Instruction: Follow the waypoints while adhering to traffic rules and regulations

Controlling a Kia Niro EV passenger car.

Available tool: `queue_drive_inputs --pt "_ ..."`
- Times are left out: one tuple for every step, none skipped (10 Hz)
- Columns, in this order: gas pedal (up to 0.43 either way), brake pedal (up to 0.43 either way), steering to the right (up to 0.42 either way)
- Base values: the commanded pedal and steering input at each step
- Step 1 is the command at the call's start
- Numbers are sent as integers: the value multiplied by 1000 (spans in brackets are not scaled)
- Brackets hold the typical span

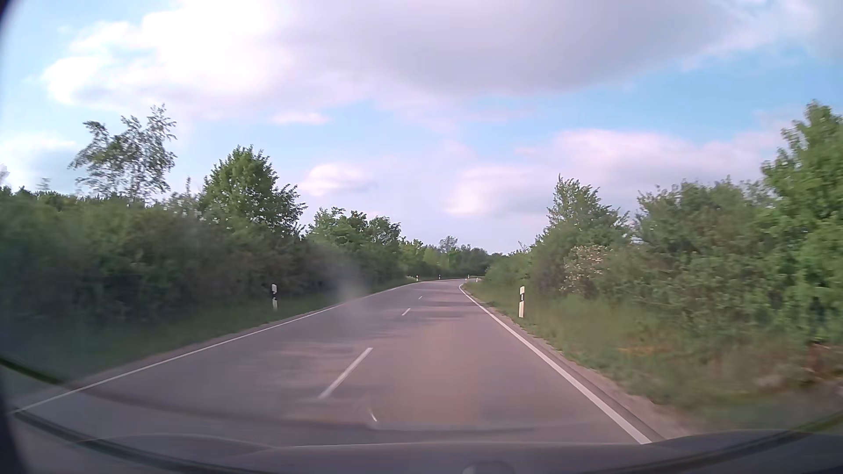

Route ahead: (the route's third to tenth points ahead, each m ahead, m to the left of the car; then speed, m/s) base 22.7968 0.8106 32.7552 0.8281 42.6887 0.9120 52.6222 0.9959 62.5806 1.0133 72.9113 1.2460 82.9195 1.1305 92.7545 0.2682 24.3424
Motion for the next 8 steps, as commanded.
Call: queue_drive_inputs --pt "197 0 -2" --pt "197 0 -1" --pt "197 0 -1" --pt "189 0 -1" --pt "189 0 1" --pt "189 0 2" --pt "197 0 2" --pt "220 0 2"
